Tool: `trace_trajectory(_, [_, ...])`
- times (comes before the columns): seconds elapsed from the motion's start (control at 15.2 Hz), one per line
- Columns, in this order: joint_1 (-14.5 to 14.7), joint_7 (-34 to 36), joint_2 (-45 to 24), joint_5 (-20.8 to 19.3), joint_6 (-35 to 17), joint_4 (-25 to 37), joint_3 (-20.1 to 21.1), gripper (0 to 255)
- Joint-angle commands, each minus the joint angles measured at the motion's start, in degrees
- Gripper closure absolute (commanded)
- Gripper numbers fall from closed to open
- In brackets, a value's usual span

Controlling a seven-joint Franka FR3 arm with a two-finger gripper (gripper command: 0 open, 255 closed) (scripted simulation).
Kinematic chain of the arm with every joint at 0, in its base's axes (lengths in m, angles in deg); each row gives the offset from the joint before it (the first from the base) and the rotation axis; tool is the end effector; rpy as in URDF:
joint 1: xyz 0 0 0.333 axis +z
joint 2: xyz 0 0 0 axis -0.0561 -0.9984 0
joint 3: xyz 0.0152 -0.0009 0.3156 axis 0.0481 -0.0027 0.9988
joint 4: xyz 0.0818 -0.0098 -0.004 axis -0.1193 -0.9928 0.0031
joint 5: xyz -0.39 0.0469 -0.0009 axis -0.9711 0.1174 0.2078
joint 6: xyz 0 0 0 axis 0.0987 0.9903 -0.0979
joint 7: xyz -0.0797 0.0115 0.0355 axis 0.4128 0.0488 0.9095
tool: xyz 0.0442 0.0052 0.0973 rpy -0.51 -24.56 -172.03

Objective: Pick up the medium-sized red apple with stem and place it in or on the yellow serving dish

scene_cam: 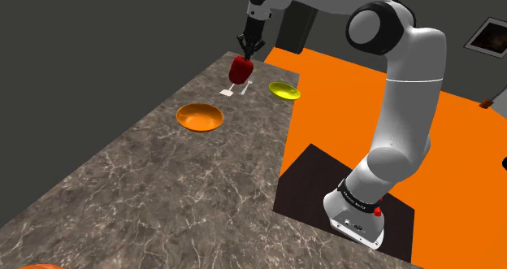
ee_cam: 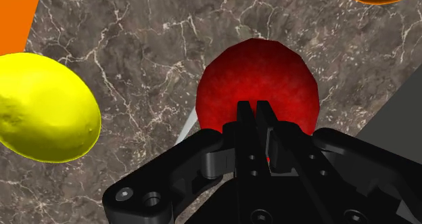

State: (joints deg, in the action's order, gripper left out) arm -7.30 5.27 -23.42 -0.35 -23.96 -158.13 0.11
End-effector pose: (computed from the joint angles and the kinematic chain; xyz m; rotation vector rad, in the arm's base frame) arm 0.6743 -0.1525 0.4618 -2.9396 0.9232 0.0436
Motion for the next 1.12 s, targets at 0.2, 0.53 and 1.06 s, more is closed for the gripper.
trace_trajectory(0.2, [-2.43,-3.24,1.28,0.22,1.77,0.26,-0.95,255])
trace_trajectory(0.53, [-6.56,-8.75,1.88,0.64,4.26,1.76,-2.59,255])
trace_trajectory(1.06, [-13.66,-17.51,-0.60,1.59,10.05,9.41,-5.09,255])
